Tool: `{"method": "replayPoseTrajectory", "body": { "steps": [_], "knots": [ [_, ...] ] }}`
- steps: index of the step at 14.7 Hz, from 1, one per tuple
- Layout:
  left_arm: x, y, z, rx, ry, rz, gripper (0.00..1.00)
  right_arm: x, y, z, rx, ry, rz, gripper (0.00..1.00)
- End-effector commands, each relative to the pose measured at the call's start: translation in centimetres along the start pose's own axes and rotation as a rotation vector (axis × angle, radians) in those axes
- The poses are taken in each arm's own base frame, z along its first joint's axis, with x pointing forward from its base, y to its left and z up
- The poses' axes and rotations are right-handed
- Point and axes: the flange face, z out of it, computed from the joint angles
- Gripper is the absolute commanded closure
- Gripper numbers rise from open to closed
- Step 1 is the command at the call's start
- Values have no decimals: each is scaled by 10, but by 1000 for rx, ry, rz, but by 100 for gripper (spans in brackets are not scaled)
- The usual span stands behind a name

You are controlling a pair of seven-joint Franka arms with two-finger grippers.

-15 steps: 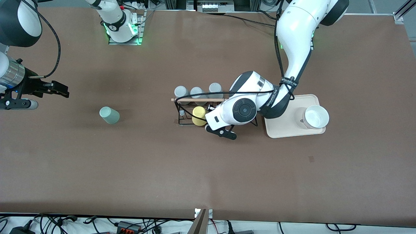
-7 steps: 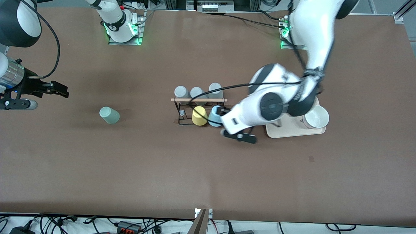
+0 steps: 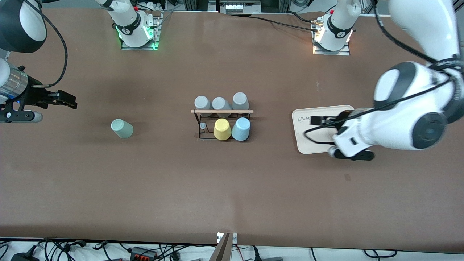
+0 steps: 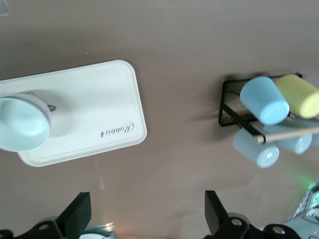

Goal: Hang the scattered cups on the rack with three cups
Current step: 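Open the left gripper while the right gripper reaches the mint cup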

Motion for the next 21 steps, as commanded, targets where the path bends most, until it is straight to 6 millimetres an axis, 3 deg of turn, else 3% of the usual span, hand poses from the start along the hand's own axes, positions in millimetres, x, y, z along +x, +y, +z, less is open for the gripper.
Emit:
{"method": "replayPoseTrajectory", "body": {
  "steps": [1, 4, 6, 9, 11, 13, 15, 17, 21],
  "knots": [
    [-57, 20, -37, 18, 0, 46, 0, 7, -22, 6, 14, -9, -51, 0],
    [-61, 18, -35, 37, -24, 43, 0, 15, -54, 28, 9, -11, -96, 0],
    [-79, 18, -36, 109, 21, 23, 0, 22, -54, 57, 5, -22, -95, 0],
    [-115, 12, -10, 126, 91, 5, 0, 13, -49, 124, -7, -37, -88, 0],
    [-132, 6, 0, 151, 128, 11, 0, 10, -45, 147, -6, -28, -79, 0],
    [-132, -5, -13, 252, 164, 7, 0, 14, -48, 164, -7, -36, -69, 0],
    [-127, -14, -28, 259, 180, -21, 0, 18, -44, 192, -6, -42, -62, 0],
    [-124, -26, -45, 257, 185, -51, 0, 17, -40, 208, -4, -32, -55, 0],
    [-108, -52, -57, 265, 204, -130, 0, 23, -35, 239, -2, -49, -44, 0]
  ]
}}
